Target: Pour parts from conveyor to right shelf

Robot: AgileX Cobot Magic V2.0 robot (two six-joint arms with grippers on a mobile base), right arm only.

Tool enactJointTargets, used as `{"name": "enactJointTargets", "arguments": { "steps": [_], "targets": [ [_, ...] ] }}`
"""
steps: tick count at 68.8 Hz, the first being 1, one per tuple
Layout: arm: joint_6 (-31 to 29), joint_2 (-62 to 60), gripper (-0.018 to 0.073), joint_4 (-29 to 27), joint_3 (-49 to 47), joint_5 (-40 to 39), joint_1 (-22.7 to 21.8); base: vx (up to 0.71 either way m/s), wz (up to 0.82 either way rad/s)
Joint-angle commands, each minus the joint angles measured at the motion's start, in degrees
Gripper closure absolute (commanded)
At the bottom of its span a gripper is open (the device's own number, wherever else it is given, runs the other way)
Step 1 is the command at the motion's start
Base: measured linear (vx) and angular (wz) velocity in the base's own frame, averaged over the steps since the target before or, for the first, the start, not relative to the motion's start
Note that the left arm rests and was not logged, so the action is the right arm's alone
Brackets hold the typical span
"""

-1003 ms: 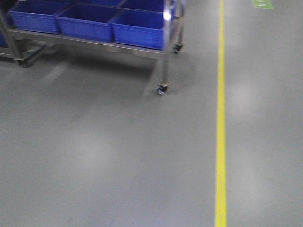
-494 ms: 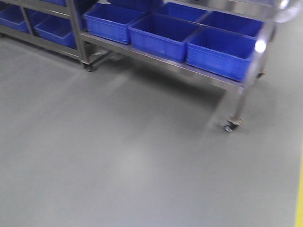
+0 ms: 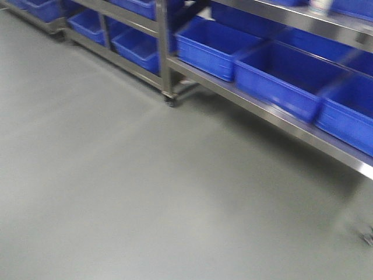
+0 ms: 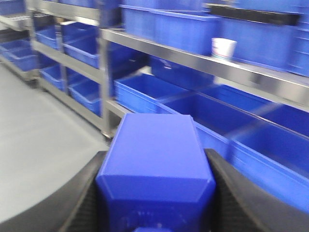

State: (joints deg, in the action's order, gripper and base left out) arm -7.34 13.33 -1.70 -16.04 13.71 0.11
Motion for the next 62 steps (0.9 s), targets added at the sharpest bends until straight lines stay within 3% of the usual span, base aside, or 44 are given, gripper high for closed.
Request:
{"name": "enactJointTargets", "arguments": {
  "steps": [1, 62],
  "targets": [
    [-0.4, 0.5, 0.0565, 0.1, -1.6, -4.9, -0.2, 0.64, 0.53],
    [-0.4, 0.5, 0.0565, 0.1, -1.6, -4.9, -0.2, 0.66, 0.5]
  ]
}}
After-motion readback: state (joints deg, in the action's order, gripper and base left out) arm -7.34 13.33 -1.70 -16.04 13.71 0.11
